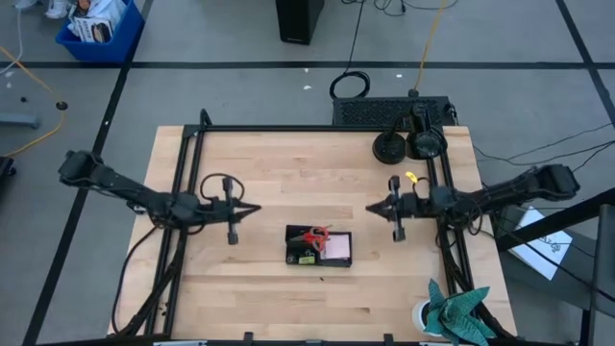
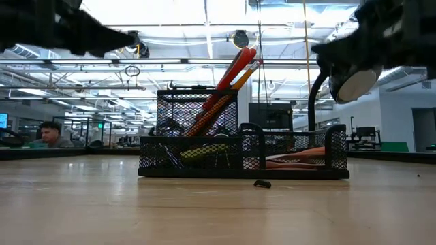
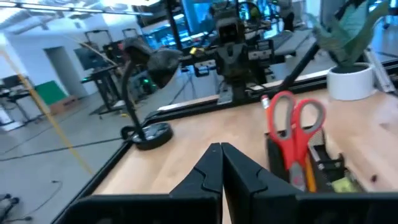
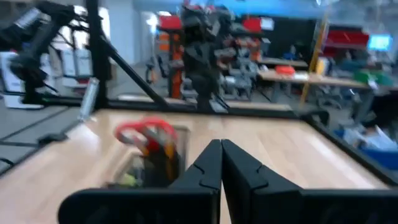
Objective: Pick and place office supplies into organizer
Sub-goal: Return to Home Position
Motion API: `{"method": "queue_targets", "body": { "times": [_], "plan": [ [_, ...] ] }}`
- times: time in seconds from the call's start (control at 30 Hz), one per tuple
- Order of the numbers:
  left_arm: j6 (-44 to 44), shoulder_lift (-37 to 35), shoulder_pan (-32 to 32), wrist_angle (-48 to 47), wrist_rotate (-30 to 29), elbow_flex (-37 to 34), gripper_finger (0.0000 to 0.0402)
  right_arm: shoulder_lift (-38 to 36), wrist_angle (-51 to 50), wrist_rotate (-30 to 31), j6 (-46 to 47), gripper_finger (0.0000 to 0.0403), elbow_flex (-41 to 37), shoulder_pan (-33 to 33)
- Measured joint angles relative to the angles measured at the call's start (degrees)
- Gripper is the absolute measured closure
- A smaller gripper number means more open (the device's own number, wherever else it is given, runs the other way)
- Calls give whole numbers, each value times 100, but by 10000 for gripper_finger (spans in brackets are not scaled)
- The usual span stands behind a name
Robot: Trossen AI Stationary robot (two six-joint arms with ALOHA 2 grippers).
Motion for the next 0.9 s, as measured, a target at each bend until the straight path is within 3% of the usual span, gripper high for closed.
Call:
{"method": "queue_targets", "body": {
  "times": [0.2,0.43,0.67,0.9],
  "plan": [
    [169,-1158,43,-96,-359,-643,399,-490,-60,-452,337,403,-443,-780],
    [-22,-2400,43,-962,-379,-1000,400,-1374,-624,-602,417,403,-573,-1017],
    [-662,-2669,43,-1996,-209,-1000,400,-1778,-876,-1019,686,403,-580,-1014],
    [-1051,-2660,43,-3062,134,-1000,400,-1764,-1231,-993,672,403,-634,-847]
  ]
}}
